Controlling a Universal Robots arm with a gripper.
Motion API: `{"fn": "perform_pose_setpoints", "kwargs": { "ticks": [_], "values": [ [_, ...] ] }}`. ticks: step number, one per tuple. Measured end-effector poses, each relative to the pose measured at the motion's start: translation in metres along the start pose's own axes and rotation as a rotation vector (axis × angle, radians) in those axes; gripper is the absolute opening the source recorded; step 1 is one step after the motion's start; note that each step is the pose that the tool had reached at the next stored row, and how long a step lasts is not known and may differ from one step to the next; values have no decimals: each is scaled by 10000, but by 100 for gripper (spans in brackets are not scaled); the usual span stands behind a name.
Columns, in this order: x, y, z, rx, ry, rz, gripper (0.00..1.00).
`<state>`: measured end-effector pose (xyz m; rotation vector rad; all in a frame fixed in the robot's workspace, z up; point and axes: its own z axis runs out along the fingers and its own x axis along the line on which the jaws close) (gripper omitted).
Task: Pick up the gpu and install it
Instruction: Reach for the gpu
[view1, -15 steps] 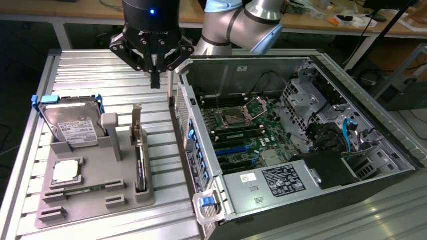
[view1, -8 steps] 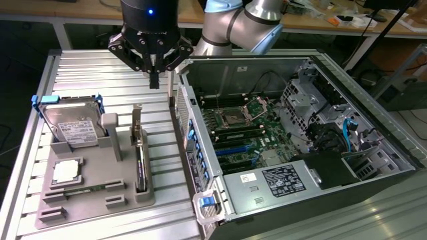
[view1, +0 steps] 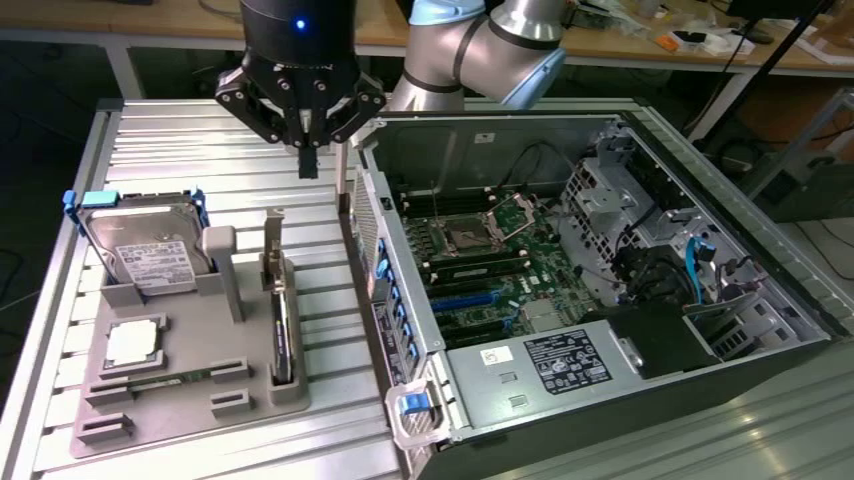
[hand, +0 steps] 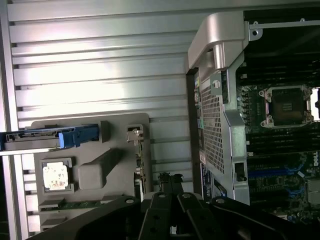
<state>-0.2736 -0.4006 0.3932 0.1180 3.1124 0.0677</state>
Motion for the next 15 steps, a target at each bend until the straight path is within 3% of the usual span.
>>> {"fn": "perform_pose_setpoints", "kwargs": {
  "ticks": [15],
  "values": [
    [101,-153,-8,-1,1,-1,11]
  ]
}}
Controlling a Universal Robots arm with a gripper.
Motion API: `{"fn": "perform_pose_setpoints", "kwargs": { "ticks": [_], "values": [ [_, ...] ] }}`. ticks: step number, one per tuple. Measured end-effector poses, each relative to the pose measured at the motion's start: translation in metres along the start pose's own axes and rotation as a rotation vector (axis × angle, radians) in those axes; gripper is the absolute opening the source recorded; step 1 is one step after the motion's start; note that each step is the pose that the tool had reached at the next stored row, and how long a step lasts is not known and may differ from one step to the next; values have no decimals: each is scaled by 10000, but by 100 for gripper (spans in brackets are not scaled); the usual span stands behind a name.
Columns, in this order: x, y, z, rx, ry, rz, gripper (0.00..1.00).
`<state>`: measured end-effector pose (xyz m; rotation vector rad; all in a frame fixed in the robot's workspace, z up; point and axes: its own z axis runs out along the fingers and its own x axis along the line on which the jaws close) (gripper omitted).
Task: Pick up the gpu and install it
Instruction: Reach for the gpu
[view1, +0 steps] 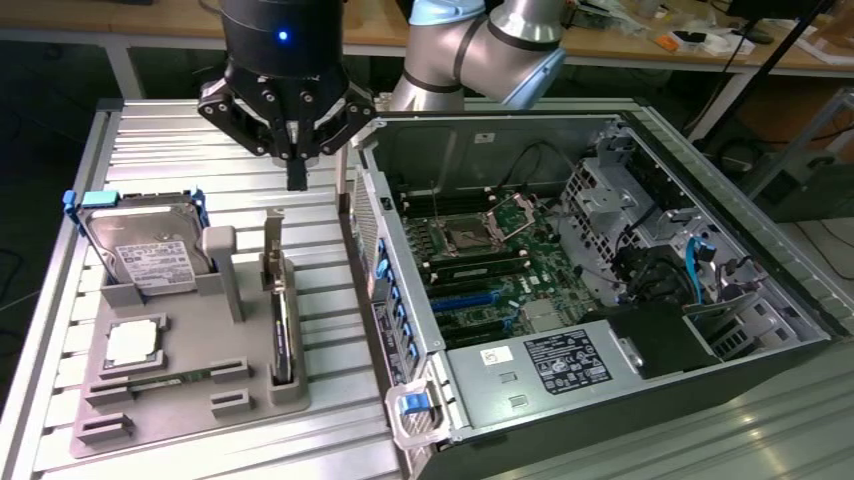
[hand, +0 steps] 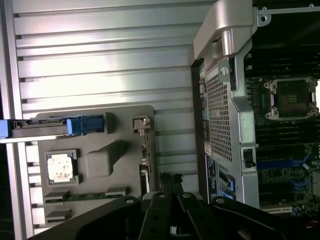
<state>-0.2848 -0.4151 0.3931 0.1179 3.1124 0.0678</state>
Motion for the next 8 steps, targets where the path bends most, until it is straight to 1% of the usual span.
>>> {"fn": "perform_pose_setpoints", "kwargs": {
  "ticks": [8],
  "values": [
    [54,-61,-4,0,0,1,11]
  ]
}}
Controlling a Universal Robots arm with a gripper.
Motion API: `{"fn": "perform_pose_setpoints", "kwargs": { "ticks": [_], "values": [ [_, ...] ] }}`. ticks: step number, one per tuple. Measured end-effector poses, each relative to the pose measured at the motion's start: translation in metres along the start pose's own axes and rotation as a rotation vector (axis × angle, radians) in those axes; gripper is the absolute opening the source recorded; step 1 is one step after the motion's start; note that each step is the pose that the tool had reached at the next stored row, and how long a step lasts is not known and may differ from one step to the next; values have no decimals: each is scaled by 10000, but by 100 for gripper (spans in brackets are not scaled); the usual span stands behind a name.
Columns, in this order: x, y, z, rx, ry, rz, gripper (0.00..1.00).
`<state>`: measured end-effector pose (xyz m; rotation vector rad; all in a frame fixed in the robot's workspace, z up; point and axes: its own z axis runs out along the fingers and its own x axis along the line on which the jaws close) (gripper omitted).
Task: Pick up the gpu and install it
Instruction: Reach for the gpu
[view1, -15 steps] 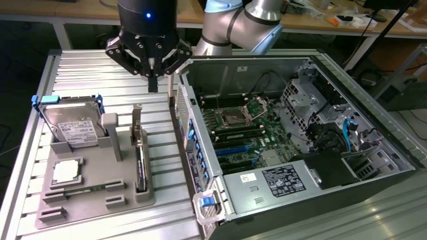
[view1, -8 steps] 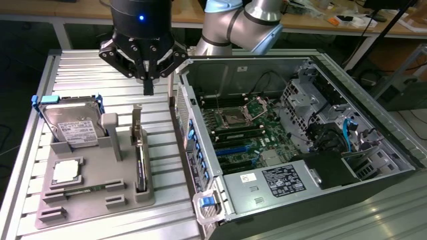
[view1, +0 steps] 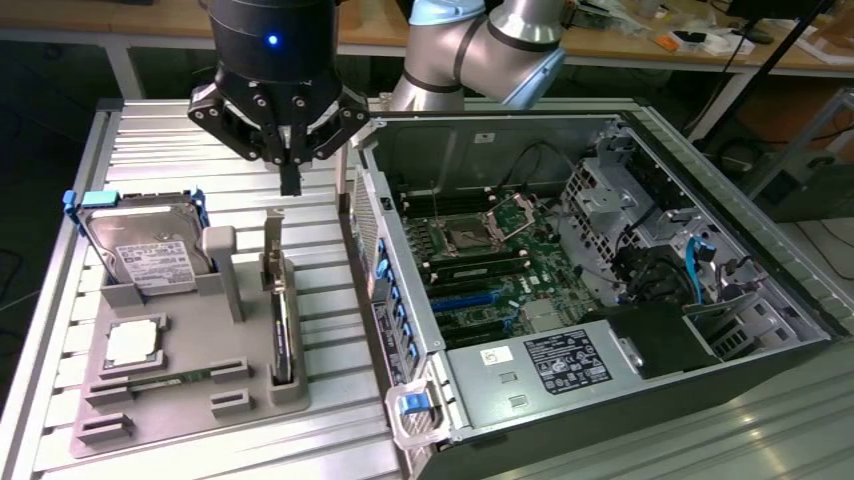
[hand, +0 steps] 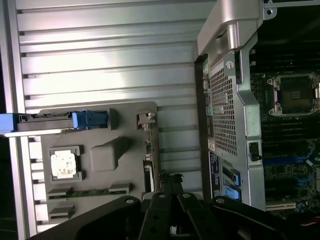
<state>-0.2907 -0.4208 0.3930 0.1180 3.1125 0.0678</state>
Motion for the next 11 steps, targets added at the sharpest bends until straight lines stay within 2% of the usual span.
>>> {"fn": "perform_pose_setpoints", "kwargs": {
  "ticks": [11],
  "values": [
    [50,-46,-3,-1,-1,0,11]
  ]
}}
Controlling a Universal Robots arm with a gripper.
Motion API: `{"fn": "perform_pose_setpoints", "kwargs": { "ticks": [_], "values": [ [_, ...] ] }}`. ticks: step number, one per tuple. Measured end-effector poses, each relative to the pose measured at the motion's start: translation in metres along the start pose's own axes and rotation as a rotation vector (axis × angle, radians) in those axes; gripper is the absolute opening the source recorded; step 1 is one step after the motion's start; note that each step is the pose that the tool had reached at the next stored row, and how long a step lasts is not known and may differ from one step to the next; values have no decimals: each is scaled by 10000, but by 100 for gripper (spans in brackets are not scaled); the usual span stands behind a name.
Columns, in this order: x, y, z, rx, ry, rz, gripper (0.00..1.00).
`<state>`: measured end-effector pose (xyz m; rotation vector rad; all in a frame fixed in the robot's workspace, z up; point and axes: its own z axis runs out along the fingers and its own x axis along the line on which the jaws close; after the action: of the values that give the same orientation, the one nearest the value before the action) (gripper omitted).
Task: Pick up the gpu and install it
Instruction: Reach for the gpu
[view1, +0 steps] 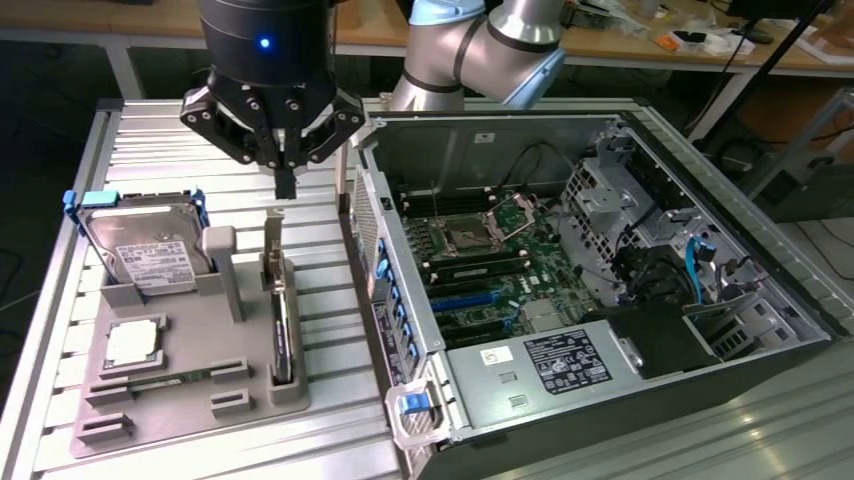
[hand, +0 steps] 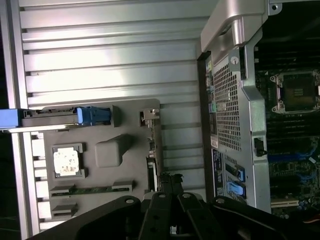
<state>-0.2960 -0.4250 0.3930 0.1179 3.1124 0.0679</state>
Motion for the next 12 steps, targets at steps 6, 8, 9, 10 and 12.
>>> {"fn": "perform_pose_setpoints", "kwargs": {
  "ticks": [6,8,9,10,12],
  "values": [
    [26,-18,-1,0,0,1,11],
    [35,-24,-2,0,0,0,11],
    [40,-26,-2,0,1,0,11],
    [46,-29,-2,0,0,0,11],
    [54,-34,-3,1,1,1,11]
  ]
}}
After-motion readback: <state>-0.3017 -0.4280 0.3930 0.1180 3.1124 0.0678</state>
